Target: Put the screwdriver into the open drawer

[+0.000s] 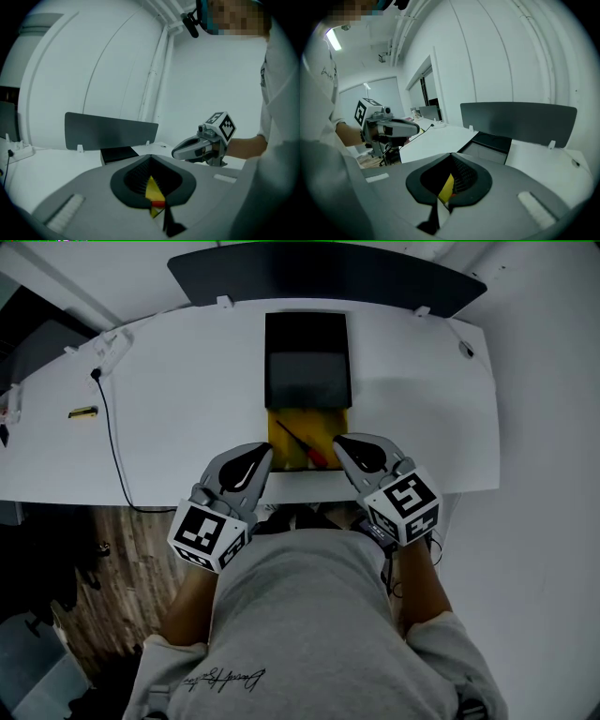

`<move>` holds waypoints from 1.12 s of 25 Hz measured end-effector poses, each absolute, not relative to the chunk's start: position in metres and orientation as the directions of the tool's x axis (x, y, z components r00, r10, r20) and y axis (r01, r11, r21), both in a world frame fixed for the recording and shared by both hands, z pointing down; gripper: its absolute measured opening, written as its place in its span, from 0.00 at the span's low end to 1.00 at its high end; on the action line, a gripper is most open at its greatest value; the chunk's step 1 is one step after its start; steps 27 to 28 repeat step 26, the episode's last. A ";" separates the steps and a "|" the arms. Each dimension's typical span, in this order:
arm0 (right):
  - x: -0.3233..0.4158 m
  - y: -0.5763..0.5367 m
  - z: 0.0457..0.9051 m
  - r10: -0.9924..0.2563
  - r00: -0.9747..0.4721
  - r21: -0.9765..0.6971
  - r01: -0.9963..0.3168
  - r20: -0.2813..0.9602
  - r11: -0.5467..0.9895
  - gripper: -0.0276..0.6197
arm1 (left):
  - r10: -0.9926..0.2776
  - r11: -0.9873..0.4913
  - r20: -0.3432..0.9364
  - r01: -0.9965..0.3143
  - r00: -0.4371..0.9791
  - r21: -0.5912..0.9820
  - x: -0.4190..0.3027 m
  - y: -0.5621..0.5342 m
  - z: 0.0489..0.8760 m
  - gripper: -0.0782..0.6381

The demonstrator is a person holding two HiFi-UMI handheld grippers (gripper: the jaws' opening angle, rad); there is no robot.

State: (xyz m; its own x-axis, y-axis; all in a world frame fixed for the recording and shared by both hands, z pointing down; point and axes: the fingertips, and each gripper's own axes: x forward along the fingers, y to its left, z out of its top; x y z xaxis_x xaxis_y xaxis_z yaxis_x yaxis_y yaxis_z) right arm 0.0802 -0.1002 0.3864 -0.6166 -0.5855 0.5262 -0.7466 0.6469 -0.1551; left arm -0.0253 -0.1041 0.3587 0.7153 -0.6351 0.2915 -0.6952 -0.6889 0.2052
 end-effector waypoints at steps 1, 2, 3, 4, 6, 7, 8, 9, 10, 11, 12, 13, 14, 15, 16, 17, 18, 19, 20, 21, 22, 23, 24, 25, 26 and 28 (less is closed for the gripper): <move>0.080 -0.100 0.386 -0.584 -0.617 -0.153 -0.745 0.527 0.649 0.06 | -0.637 -0.688 0.293 -0.697 0.713 0.203 -0.026 -0.104 0.358 0.11; 0.079 -0.100 0.386 -0.583 -0.618 -0.150 -0.743 0.527 0.652 0.06 | -0.639 -0.686 0.293 -0.699 0.711 0.200 -0.027 -0.103 0.358 0.11; 0.078 -0.100 0.386 -0.582 -0.620 -0.149 -0.741 0.527 0.655 0.06 | -0.641 -0.685 0.293 -0.701 0.709 0.197 -0.028 -0.103 0.357 0.11; 0.078 -0.099 0.386 -0.580 -0.621 -0.151 -0.740 0.527 0.655 0.06 | -0.643 -0.685 0.293 -0.702 0.708 0.195 -0.029 -0.103 0.357 0.11; 0.077 -0.098 0.387 -0.577 -0.622 -0.156 -0.740 0.529 0.654 0.06 | -0.645 -0.685 0.290 -0.703 0.707 0.191 -0.029 -0.103 0.354 0.11; 0.077 -0.097 0.387 -0.576 -0.623 -0.158 -0.740 0.529 0.654 0.06 | -0.647 -0.684 0.288 -0.704 0.706 0.189 -0.029 -0.103 0.353 0.11; 0.076 -0.096 0.387 -0.575 -0.624 -0.161 -0.739 0.529 0.654 0.06 | -0.649 -0.684 0.287 -0.705 0.705 0.187 -0.029 -0.103 0.353 0.11; 0.076 -0.096 0.387 -0.573 -0.625 -0.163 -0.738 0.529 0.655 0.06 | -0.650 -0.683 0.287 -0.706 0.704 0.185 -0.029 -0.103 0.352 0.11; 0.076 -0.095 0.388 -0.571 -0.626 -0.165 -0.737 0.530 0.655 0.06 | -0.650 -0.683 0.288 -0.707 0.703 0.183 -0.030 -0.103 0.352 0.11; 0.075 -0.095 0.388 -0.569 -0.627 -0.167 -0.736 0.532 0.656 0.06 | -0.648 -0.685 0.290 -0.706 0.704 0.182 -0.030 -0.104 0.352 0.11; 0.075 -0.095 0.389 -0.566 -0.627 -0.168 -0.736 0.535 0.656 0.06 | -0.646 -0.687 0.292 -0.704 0.706 0.181 -0.030 -0.104 0.352 0.11; 0.074 -0.095 0.389 -0.563 -0.627 -0.168 -0.735 0.538 0.657 0.06 | -0.643 -0.689 0.293 -0.702 0.707 0.180 -0.030 -0.104 0.352 0.11; 0.074 -0.096 0.390 -0.561 -0.627 -0.169 -0.734 0.541 0.658 0.06 | -0.641 -0.692 0.295 -0.700 0.709 0.179 -0.030 -0.105 0.352 0.11; 0.074 -0.096 0.390 -0.558 -0.628 -0.170 -0.733 0.542 0.659 0.06 | -0.639 -0.694 0.296 -0.698 0.710 0.177 -0.030 -0.106 0.352 0.11; 0.073 -0.096 0.391 -0.556 -0.629 -0.171 -0.732 0.543 0.660 0.06 | -0.638 -0.695 0.297 -0.698 0.710 0.175 -0.030 -0.106 0.351 0.11; 0.073 -0.097 0.391 -0.554 -0.630 -0.172 -0.730 0.544 0.661 0.06 | -0.638 -0.695 0.298 -0.698 0.710 0.173 -0.029 -0.107 0.351 0.11; 0.073 -0.097 0.391 -0.553 -0.631 -0.171 -0.729 0.545 0.663 0.06 | -0.639 -0.695 0.298 -0.698 0.709 0.172 -0.029 -0.107 0.351 0.11; 0.072 -0.097 0.392 -0.551 -0.631 -0.169 -0.727 0.546 0.665 0.06 | -0.639 -0.695 0.298 -0.698 0.709 0.172 -0.029 -0.108 0.351 0.11; 0.071 -0.098 0.392 -0.550 -0.632 -0.167 -0.725 0.546 0.668 0.06 | -0.639 -0.695 0.297 -0.698 0.710 0.172 -0.029 -0.108 0.351 0.11; 0.070 -0.098 0.391 -0.549 -0.634 -0.164 -0.723 0.544 0.671 0.06 | -0.638 -0.696 0.297 -0.697 0.711 0.174 -0.029 -0.109 0.351 0.11; 0.069 -0.099 0.391 -0.549 -0.636 -0.163 -0.721 0.542 0.673 0.06 | -0.637 -0.696 0.297 -0.696 0.711 0.174 -0.029 -0.109 0.351 0.11; 0.069 -0.099 0.391 -0.548 -0.637 -0.164 -0.719 0.542 0.675 0.06 | -0.637 -0.697 0.296 -0.696 0.712 0.174 -0.028 -0.109 0.351 0.11; 0.070 -0.099 0.391 -0.546 -0.638 -0.165 -0.718 0.543 0.676 0.06 | -0.636 -0.697 0.296 -0.695 0.712 0.174 -0.027 -0.110 0.351 0.11; 0.070 -0.099 0.392 -0.543 -0.639 -0.167 -0.717 0.545 0.676 0.06 | -0.636 -0.698 0.296 -0.695 0.712 0.173 -0.027 -0.110 0.351 0.11; 0.070 -0.099 0.392 -0.540 -0.639 -0.169 -0.716 0.547 0.677 0.06 | -0.636 -0.698 0.296 -0.695 0.712 0.172 -0.026 -0.111 0.351 0.11; 0.070 -0.099 0.392 -0.540 -0.639 -0.169 -0.716 0.547 0.677 0.06 | -0.636 -0.698 0.296 -0.695 0.712 0.172 -0.026 -0.111 0.351 0.11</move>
